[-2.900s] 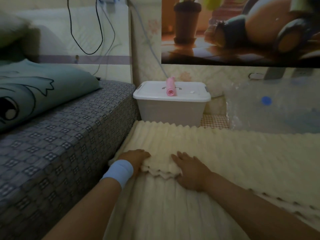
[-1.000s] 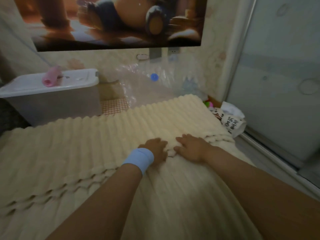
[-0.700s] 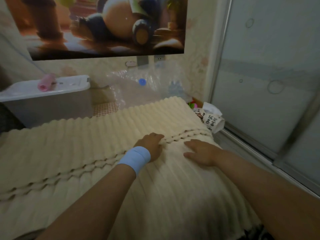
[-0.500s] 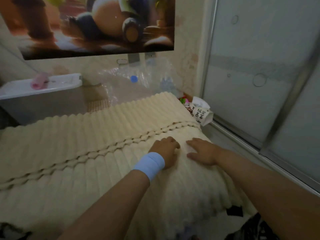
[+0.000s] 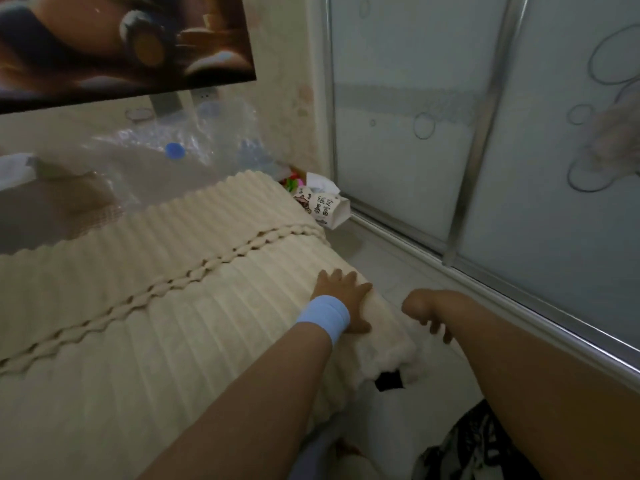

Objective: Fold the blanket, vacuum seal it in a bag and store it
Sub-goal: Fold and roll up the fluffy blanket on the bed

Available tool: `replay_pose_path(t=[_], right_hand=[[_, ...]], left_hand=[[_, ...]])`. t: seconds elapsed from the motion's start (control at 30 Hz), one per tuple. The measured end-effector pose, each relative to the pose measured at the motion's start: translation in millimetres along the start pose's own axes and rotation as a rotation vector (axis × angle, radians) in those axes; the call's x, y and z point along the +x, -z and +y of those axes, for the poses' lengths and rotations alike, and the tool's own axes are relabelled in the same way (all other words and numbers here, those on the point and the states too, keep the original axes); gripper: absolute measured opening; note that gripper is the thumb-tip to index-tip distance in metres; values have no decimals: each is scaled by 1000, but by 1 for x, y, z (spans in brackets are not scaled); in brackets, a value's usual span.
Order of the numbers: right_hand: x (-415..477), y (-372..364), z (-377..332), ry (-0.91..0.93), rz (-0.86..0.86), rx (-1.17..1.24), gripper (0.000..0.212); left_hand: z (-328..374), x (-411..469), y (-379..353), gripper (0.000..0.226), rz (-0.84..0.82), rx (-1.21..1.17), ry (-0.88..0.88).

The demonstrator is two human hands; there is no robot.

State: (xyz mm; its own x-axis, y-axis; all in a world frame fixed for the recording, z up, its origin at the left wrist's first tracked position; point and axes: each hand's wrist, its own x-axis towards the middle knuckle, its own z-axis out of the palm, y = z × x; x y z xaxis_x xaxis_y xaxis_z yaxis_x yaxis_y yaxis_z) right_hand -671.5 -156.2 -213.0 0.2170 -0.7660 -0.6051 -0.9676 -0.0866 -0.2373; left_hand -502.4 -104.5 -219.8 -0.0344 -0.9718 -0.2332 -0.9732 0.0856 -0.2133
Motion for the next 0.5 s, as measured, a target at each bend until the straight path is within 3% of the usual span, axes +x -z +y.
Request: replay_pose_path(t=[0.1,0.2,0.23,0.37,0.5], right_hand=[[5,-10,22,-149,-101,196,66],[26,-30,38,-270,-344,530,97],[31,-34,40,-254,-394,619,97],[28,-25,25,-95,-308,824,37],[6,-5,4,-17,-186,943,20]], left_hand=[[-2,6,-15,87,-38,16,49],[-3,8,-20,86,-4,13,51],[-2,8,-21,86,3,8,51],[1,5,-21,84,1,-34,82],[14,-8,-16,68,137,-164,50]])
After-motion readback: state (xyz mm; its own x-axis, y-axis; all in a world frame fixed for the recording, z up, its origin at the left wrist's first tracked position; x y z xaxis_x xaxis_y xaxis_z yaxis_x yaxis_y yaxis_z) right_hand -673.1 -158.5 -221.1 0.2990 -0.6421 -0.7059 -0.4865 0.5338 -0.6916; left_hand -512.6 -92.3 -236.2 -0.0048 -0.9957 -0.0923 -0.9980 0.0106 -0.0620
